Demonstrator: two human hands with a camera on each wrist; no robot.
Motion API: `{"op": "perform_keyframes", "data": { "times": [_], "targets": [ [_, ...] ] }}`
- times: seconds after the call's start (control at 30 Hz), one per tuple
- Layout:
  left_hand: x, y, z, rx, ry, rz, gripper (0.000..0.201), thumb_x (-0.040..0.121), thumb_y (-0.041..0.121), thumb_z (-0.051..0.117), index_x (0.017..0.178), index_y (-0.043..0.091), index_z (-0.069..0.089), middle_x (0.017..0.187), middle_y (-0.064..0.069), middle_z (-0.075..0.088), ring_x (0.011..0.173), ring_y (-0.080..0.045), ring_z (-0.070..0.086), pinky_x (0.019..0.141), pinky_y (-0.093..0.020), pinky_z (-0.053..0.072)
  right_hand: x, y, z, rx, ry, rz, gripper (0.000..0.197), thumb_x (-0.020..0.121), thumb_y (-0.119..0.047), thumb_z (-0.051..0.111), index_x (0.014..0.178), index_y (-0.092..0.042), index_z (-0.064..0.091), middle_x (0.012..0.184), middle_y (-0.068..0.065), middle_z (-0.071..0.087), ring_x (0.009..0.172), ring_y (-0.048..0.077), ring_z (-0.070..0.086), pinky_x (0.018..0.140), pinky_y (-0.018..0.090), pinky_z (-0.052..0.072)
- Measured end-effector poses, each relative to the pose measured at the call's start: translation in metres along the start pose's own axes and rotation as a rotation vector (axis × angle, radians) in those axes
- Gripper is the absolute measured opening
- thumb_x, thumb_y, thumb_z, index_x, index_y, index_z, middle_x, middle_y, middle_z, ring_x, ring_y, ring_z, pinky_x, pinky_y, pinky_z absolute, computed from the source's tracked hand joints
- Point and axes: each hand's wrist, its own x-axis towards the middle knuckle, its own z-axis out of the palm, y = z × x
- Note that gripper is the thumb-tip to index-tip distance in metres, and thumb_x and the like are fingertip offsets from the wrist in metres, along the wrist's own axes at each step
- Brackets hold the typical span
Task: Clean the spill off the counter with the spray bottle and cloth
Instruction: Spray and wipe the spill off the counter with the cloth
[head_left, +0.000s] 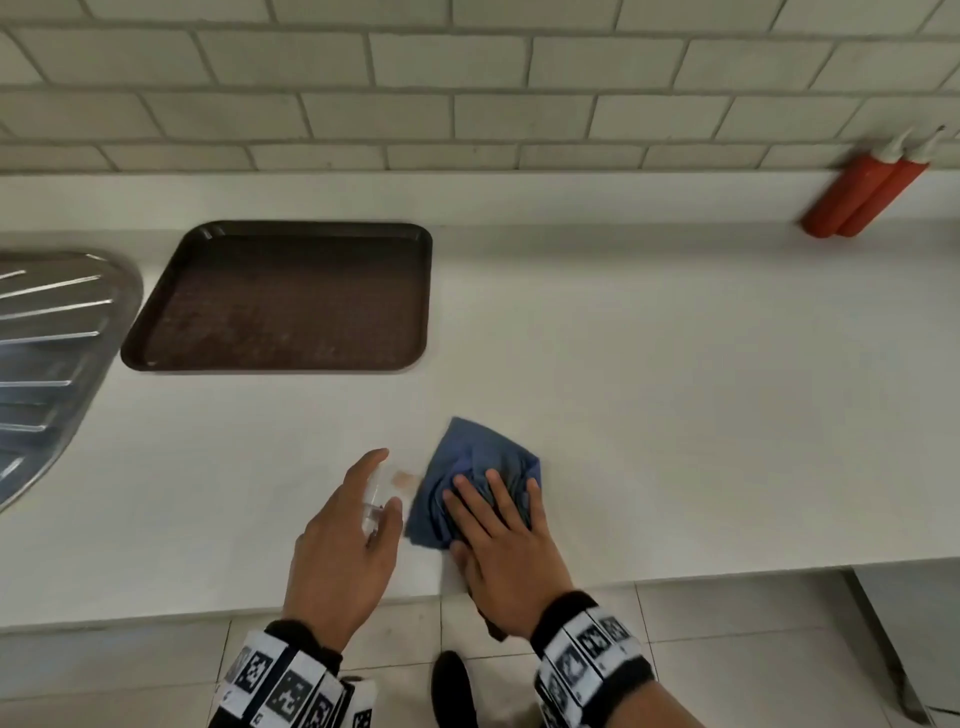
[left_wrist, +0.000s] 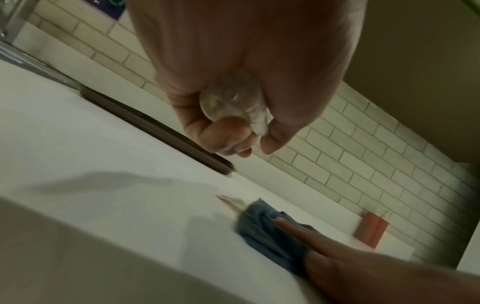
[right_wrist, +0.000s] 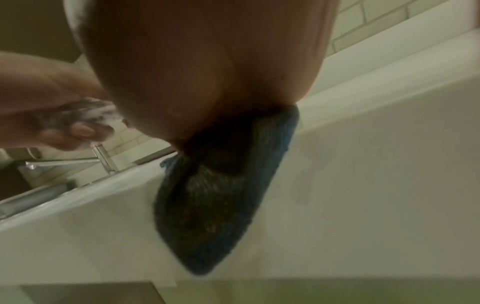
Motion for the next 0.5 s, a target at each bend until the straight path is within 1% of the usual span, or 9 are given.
{"op": "perform_keyframes", "data": {
  "times": [0.1, 0.17, 0.23, 0.27, 0.33, 0.37, 0.43, 0.47, 0.5],
  "targets": [
    [-0.002, 0.004, 0.005, -0.005, -0.018, 0.0, 0.05, 0.096, 0.035, 0.056, 0.142, 0.04, 0.038, 0.102, 0.015, 0.064, 0.073, 0.009, 0.056, 0.067, -0.021, 0.041, -0.034, 0.03, 0.0, 0.019, 0.024, 0.065, 0.052, 0.102, -0.044, 0.022, 0.151, -0.028, 0.024, 0.159, -0.009, 0.019, 0.148, 0.023, 0.009, 0.113, 0.056, 0.006],
    [-0.001, 0.01, 0.013, -0.014, -0.037, 0.008, 0.049, 0.095, 0.035, 0.057, 0.141, 0.04, 0.04, 0.091, 0.016, 0.067, 0.073, 0.009, 0.058, 0.066, -0.02, 0.041, -0.051, 0.061, -0.005, 0.012, 0.044, 0.162, 0.052, 0.101, -0.045, 0.022, 0.151, -0.029, 0.023, 0.158, -0.01, 0.019, 0.147, 0.022, 0.01, 0.113, 0.056, 0.008],
    [0.003, 0.022, 0.024, -0.014, -0.065, 0.027, 0.049, 0.094, 0.035, 0.058, 0.14, 0.041, 0.041, 0.077, 0.014, 0.066, 0.071, 0.004, 0.061, 0.067, -0.025, 0.044, -0.064, 0.102, -0.01, 0.003, 0.038, 0.276, 0.054, 0.1, -0.046, 0.021, 0.15, -0.027, 0.026, 0.157, -0.008, 0.024, 0.147, 0.023, 0.014, 0.113, 0.057, 0.011],
    [0.005, 0.028, 0.031, -0.012, -0.077, 0.04, 0.049, 0.094, 0.035, 0.058, 0.14, 0.041, 0.042, 0.074, 0.013, 0.066, 0.072, 0.004, 0.062, 0.068, -0.026, 0.044, -0.069, 0.124, -0.012, 0.004, 0.026, 0.329, 0.055, 0.1, -0.047, 0.019, 0.15, -0.026, 0.028, 0.157, -0.007, 0.026, 0.146, 0.024, 0.017, 0.112, 0.057, 0.011],
    [0.01, 0.047, 0.044, -0.014, -0.1, 0.069, 0.049, 0.094, 0.035, 0.059, 0.139, 0.042, 0.042, 0.076, 0.015, 0.066, 0.074, 0.007, 0.061, 0.067, -0.024, 0.043, -0.076, 0.167, -0.02, 0.008, 0.016, 0.442, 0.058, 0.099, -0.049, 0.013, 0.15, -0.027, 0.027, 0.157, -0.006, 0.025, 0.145, 0.024, 0.018, 0.113, 0.057, 0.009],
    [0.012, 0.058, 0.051, -0.017, -0.109, 0.086, 0.049, 0.094, 0.035, 0.059, 0.139, 0.042, 0.042, 0.077, 0.015, 0.065, 0.077, 0.008, 0.061, 0.066, -0.021, 0.042, -0.077, 0.188, -0.024, 0.014, 0.017, 0.499, 0.059, 0.097, -0.051, 0.009, 0.151, -0.028, 0.022, 0.158, -0.007, 0.021, 0.146, 0.023, 0.015, 0.114, 0.056, 0.007],
    [0.018, 0.08, 0.066, -0.027, -0.12, 0.123, 0.048, 0.095, 0.035, 0.058, 0.14, 0.041, 0.042, 0.078, 0.015, 0.064, 0.079, 0.005, 0.06, 0.065, -0.017, 0.041, -0.075, 0.225, -0.034, 0.032, 0.027, 0.583, 0.062, 0.093, -0.053, 0.0, 0.15, -0.031, 0.006, 0.158, -0.011, 0.007, 0.147, 0.022, 0.007, 0.116, 0.056, 0.0],
    [0.021, 0.09, 0.073, -0.031, -0.12, 0.139, 0.048, 0.095, 0.035, 0.057, 0.14, 0.041, 0.042, 0.08, 0.012, 0.066, 0.076, 0.002, 0.06, 0.064, -0.018, 0.041, -0.073, 0.24, -0.038, 0.04, 0.035, 0.61, 0.064, 0.089, -0.055, -0.005, 0.149, -0.032, -0.001, 0.157, -0.014, -0.002, 0.148, 0.021, 0.002, 0.115, 0.056, -0.003],
    [0.025, 0.101, 0.081, -0.036, -0.12, 0.15, 0.049, 0.096, 0.036, 0.056, 0.141, 0.042, 0.041, 0.086, 0.006, 0.068, 0.071, -0.002, 0.06, 0.064, -0.02, 0.042, -0.07, 0.255, -0.041, 0.05, 0.033, 0.634, 0.066, 0.086, -0.055, -0.01, 0.148, -0.034, -0.007, 0.156, -0.016, -0.01, 0.148, 0.02, -0.004, 0.115, 0.056, -0.005]
  ]
}}
